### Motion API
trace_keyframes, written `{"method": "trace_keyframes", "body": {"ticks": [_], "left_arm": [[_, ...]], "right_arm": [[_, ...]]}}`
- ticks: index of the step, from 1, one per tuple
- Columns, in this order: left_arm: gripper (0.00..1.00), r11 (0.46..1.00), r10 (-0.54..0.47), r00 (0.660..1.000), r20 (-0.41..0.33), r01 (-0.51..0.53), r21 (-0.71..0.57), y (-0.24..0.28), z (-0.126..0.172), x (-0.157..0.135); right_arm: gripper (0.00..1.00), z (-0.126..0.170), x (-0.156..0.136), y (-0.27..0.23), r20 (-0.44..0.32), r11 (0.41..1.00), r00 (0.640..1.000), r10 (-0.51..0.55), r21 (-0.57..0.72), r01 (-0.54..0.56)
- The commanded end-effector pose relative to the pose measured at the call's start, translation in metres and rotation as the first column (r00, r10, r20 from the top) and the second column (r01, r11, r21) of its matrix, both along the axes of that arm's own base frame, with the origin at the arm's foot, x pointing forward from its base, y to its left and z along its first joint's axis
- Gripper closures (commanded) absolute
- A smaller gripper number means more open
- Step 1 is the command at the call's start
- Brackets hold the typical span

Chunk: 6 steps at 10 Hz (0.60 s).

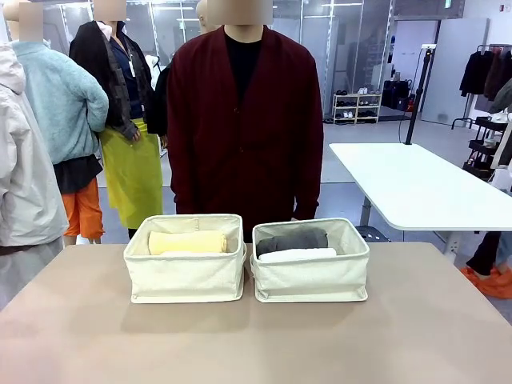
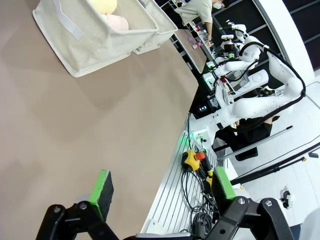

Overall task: Divide the towels into two baskets.
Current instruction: Pick up one hotel-folded towel from the bottom of the table and place it in the Fabric basket indicated by the person.

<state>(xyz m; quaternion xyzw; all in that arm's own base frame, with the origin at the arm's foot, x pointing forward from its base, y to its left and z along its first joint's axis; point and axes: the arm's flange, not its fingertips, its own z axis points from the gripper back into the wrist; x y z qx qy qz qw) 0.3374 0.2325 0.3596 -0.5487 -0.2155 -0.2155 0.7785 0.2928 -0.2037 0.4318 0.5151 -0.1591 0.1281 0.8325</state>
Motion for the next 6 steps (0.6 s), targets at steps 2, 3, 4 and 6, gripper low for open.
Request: {"method": "trace_keyframes", "body": {"ticks": [2, 3, 4, 6], "left_arm": [[0.0, 1.0, -0.007, 1.0, 0.003, 0.007, 0.011, 0.0017, 0.0025, -0.0047], [0.0, 1.0, -0.007, 1.0, 0.003, 0.007, 0.011, 0.0017, 0.0025, -0.0047], [0.0, 1.0, -0.007, 1.0, 0.003, 0.007, 0.011, 0.0017, 0.0025, -0.0047], [0.0, 1.0, -0.007, 1.0, 0.003, 0.007, 0.011, 0.0017, 0.0025, -0.0047]], "right_arm": [[0.0, -0.0007, -0.0037, 0.0007, 0.011, 1.0, 1.0, 0.019, -0.004, -0.019], [0.0, -0.0007, -0.0037, 0.0007, 0.011, 1.0, 1.0, 0.019, -0.004, -0.019], [0.0, -0.0007, -0.0037, 0.0007, 0.011, 1.0, 1.0, 0.019, -0.004, -0.019], [0.0, -0.0007, -0.0037, 0.0007, 0.011, 1.0, 1.0, 0.019, -0.004, -0.019]]}}
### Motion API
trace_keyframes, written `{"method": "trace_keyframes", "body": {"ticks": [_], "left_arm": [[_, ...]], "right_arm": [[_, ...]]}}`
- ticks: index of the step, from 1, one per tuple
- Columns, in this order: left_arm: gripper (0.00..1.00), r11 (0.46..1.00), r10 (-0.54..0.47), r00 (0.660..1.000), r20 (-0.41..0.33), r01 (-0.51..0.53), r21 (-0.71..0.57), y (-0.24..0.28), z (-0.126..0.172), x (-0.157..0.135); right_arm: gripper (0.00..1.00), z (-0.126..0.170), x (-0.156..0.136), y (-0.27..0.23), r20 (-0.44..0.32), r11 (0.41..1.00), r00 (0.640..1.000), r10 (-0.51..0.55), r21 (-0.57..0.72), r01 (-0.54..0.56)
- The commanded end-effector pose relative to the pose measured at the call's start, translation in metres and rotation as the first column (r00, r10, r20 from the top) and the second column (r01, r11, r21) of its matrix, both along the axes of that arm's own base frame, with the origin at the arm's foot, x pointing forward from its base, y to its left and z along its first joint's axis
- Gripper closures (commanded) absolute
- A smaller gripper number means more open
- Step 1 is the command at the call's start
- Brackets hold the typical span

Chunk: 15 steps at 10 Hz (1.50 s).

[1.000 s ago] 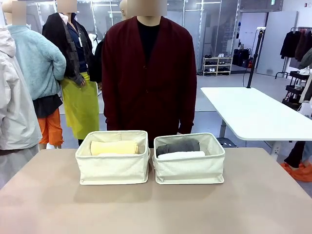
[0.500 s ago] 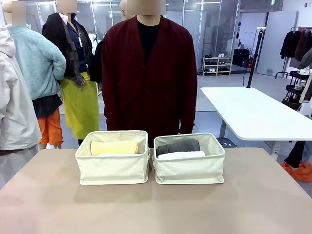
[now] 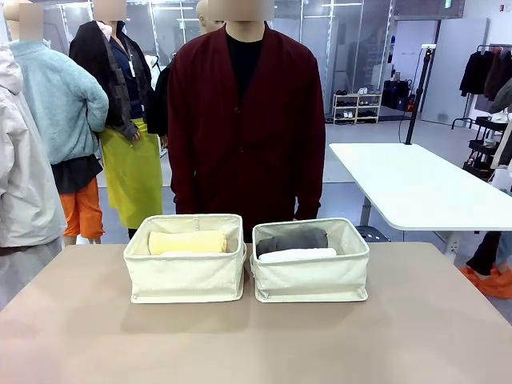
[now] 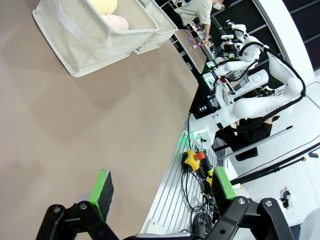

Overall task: Divide the towels into two baskets.
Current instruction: Pick up one hotel-folded towel from the bottom of the table and place it in the Fabric basket indicated by the person.

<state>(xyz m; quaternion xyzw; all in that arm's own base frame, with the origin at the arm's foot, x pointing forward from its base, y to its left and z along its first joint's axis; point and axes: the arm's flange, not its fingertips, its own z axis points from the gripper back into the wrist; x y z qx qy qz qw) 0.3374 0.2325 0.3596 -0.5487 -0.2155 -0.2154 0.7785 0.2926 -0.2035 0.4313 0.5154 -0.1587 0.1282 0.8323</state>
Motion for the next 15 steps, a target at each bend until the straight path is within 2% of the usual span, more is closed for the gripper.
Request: {"method": "trace_keyframes", "body": {"ticks": [1, 15], "left_arm": [[0.0, 1.0, -0.007, 1.0, 0.003, 0.007, 0.011, 0.0017, 0.0025, -0.0047], [0.0, 1.0, -0.007, 1.0, 0.003, 0.007, 0.011, 0.0017, 0.0025, -0.0047]], "right_arm": [[0.0, -0.0003, -0.0035, 0.0005, 0.012, 1.0, 1.0, 0.018, -0.005, -0.018], [0.0, -0.0003, -0.0035, 0.0005, 0.012, 1.0, 1.0, 0.018, -0.005, -0.018]]}}
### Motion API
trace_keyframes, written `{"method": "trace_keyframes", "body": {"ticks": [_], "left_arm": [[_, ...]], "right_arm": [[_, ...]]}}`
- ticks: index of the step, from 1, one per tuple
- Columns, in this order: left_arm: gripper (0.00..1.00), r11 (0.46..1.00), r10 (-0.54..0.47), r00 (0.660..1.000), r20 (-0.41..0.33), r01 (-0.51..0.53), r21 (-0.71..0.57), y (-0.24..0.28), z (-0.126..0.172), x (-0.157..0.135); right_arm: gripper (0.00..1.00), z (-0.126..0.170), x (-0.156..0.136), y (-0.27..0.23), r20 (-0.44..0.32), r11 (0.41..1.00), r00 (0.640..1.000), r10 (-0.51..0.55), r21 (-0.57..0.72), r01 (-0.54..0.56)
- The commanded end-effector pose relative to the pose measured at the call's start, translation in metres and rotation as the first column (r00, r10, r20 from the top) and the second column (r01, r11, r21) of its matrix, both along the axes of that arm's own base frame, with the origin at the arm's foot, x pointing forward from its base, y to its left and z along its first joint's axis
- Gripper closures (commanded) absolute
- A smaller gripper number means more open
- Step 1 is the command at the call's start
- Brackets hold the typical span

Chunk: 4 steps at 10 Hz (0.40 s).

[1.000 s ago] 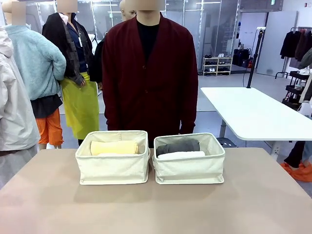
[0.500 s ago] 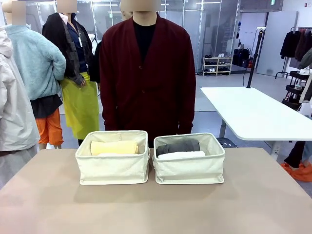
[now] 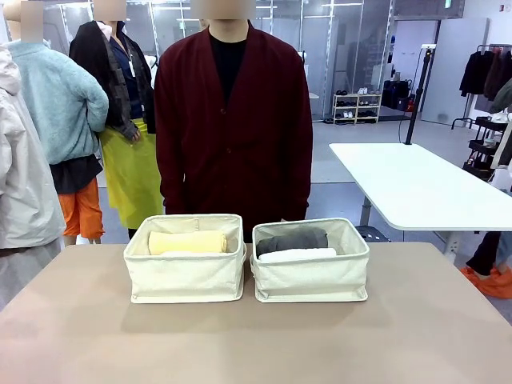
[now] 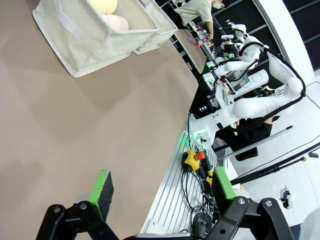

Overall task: Divide the towels into two baskets.
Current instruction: Pick up one hotel-folded towel from the bottom of the table and place it in the Fabric basket indicated by the person.

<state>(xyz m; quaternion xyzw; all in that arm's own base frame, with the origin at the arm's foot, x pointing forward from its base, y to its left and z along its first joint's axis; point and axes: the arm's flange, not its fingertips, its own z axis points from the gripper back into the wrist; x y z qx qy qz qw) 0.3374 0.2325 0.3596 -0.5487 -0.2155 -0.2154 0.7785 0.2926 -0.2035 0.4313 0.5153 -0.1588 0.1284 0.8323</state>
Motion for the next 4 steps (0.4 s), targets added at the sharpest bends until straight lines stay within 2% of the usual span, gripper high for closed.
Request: {"method": "trace_keyframes", "body": {"ticks": [1, 4], "left_arm": [[0.0, 1.0, -0.007, 1.0, 0.003, 0.007, 0.011, 0.0017, 0.0025, -0.0047], [0.0, 1.0, -0.007, 1.0, 0.003, 0.007, 0.011, 0.0017, 0.0025, -0.0047]], "right_arm": [[0.0, -0.0002, -0.0035, 0.0005, 0.012, 1.0, 1.0, 0.018, -0.004, -0.018], [0.0, -0.0002, -0.0035, 0.0005, 0.012, 1.0, 1.0, 0.018, -0.004, -0.018]]}}
